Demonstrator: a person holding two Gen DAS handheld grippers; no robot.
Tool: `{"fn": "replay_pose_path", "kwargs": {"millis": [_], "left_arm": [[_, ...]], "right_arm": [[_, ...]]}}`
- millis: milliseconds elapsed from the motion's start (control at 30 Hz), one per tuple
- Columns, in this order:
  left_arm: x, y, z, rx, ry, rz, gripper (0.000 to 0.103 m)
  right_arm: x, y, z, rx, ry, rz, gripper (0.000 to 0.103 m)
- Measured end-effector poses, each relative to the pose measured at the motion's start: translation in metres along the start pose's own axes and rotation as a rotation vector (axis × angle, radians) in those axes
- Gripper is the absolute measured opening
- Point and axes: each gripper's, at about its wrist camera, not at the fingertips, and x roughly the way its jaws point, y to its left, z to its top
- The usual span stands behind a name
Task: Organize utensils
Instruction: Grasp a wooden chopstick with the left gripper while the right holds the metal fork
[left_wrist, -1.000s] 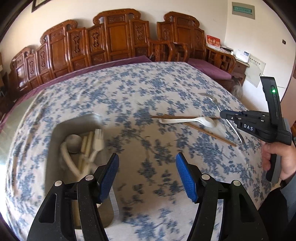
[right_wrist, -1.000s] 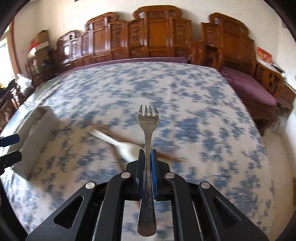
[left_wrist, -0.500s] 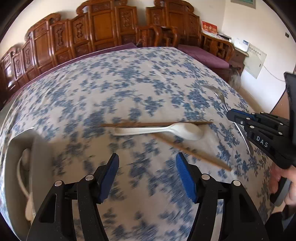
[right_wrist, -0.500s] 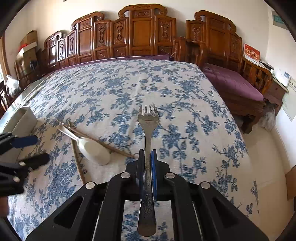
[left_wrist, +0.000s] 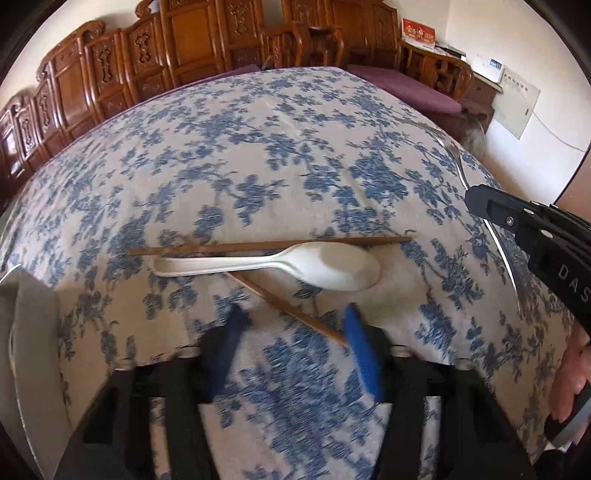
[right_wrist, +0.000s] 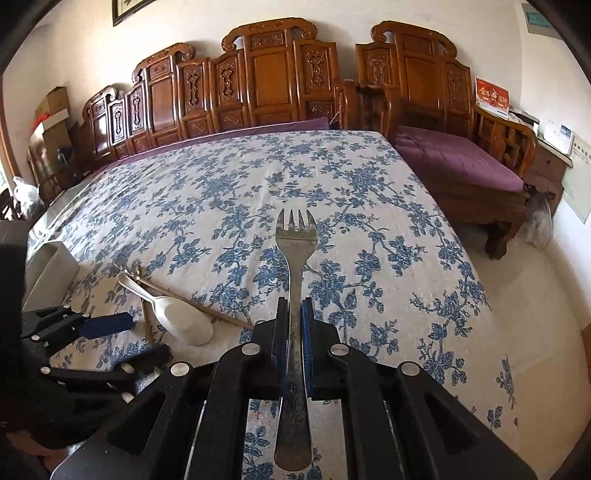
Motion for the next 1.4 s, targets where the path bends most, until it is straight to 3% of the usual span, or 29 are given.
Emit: {"fn": "replay_pose_path", "kwargs": {"millis": [167, 300, 433, 933, 1400], "left_arm": [[-0.011, 0.028, -0.014, -0.020, 0.023, 0.012, 0.015], [-0.018, 0.051, -0.025, -0.050, 0.043, 0.028, 0.006], [-0.030, 0.069, -0.035, -0.068, 0.055, 0.010, 0.005], [-0.102, 0.101, -0.025, -0.045, -0.055, 0.040, 0.004], [-0.137, 0.146, -0.036, -0.072, -0.093, 0.084, 0.005]], "right_arm": [[-0.001, 0.010, 0.001, -0.027, -0.002, 0.001, 0.009], [-0.003, 0.026, 0.001, -0.069, -0.005, -0.013, 0.009], [-0.003, 0.044, -0.001, -0.110, 0.004, -0.003, 0.009], [-0.023, 0.087, -0.002, -0.097, -0.006, 0.103, 0.009], [-0.037, 0.144, -0.010, -0.134, 0.022, 0.216, 0.009]]}}
